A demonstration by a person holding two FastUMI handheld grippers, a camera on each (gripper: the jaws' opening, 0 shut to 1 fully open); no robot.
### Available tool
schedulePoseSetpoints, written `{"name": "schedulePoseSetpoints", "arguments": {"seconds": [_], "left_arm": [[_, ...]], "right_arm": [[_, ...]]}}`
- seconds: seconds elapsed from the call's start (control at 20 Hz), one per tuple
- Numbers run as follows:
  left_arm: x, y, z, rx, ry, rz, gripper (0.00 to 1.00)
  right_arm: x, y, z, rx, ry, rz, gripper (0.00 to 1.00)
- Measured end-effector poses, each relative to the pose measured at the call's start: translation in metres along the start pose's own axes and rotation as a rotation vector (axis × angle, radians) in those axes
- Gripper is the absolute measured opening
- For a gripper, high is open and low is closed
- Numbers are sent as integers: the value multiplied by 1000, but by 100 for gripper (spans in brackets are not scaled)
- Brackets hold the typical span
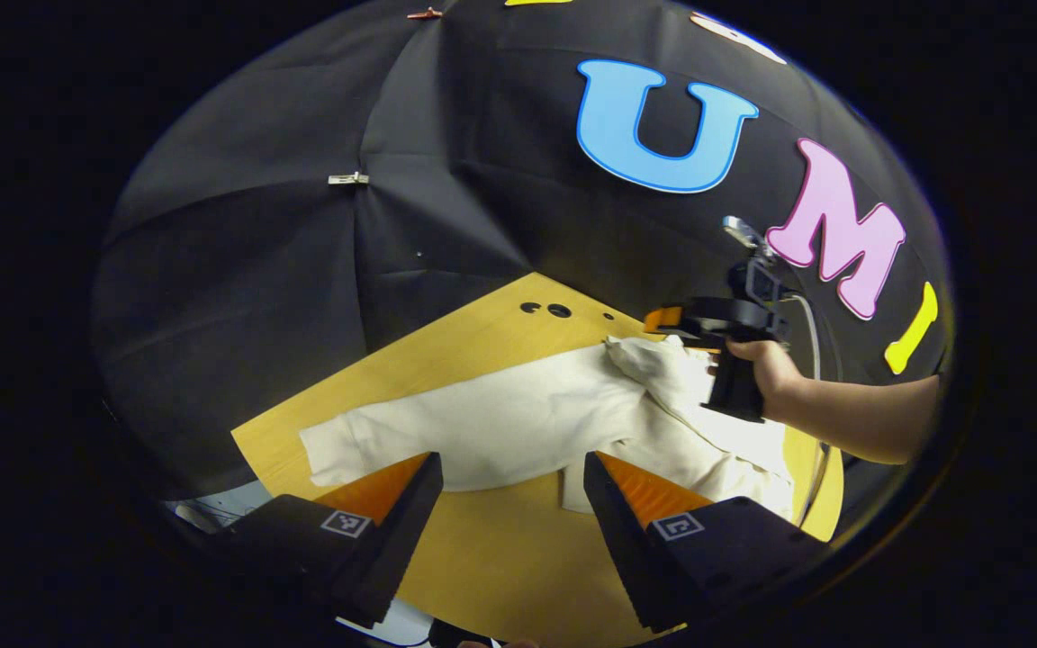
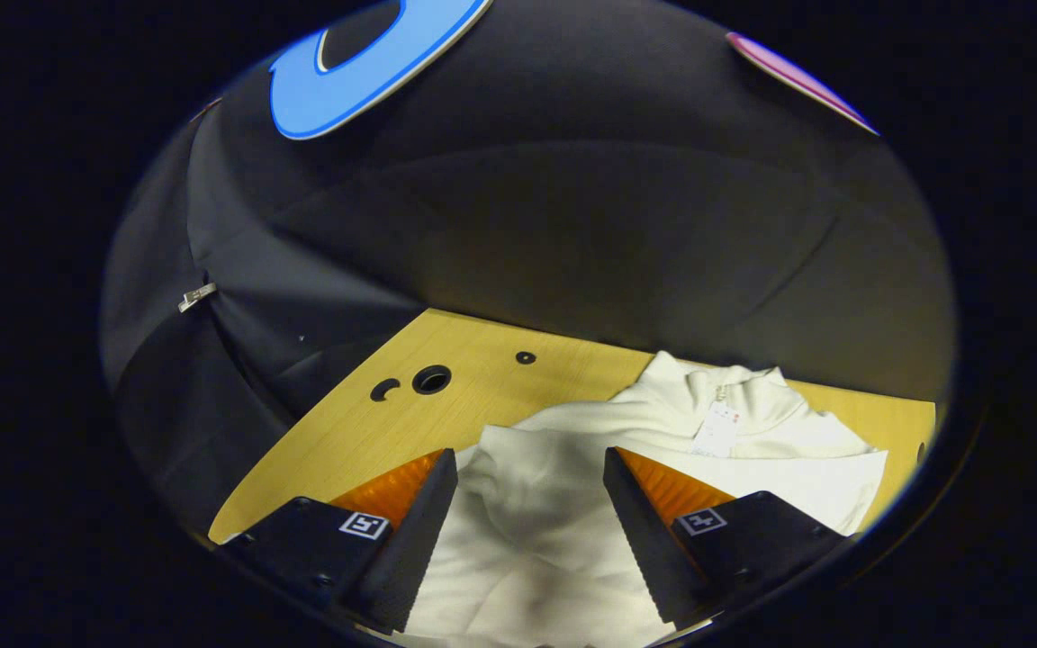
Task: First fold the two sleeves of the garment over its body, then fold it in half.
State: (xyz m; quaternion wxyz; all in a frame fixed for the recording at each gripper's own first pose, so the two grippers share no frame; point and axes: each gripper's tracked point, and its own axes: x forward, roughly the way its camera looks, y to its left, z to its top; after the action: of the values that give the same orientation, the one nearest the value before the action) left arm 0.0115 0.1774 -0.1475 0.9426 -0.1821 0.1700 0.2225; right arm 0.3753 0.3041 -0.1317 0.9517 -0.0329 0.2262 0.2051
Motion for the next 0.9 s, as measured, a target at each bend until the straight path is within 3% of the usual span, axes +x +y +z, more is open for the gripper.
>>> {"name": "schedulePoseSetpoints", "arguments": {"seconds": [0.35,0.5,0.7,0.9], "left_arm": [[49,67,1,27,12,217,97],[68,92,-7,-22,27,277,97],[87,133,-32,-70,71,385,97],[94,162,-52,-111,111,430,98]], "right_arm": [[-93,-124,47,78,-119,-197,99],[-141,-180,62,106,-173,-283,99],[-214,-232,60,77,-208,-365,99],[-284,-274,53,38,-241,-446,99]]}}
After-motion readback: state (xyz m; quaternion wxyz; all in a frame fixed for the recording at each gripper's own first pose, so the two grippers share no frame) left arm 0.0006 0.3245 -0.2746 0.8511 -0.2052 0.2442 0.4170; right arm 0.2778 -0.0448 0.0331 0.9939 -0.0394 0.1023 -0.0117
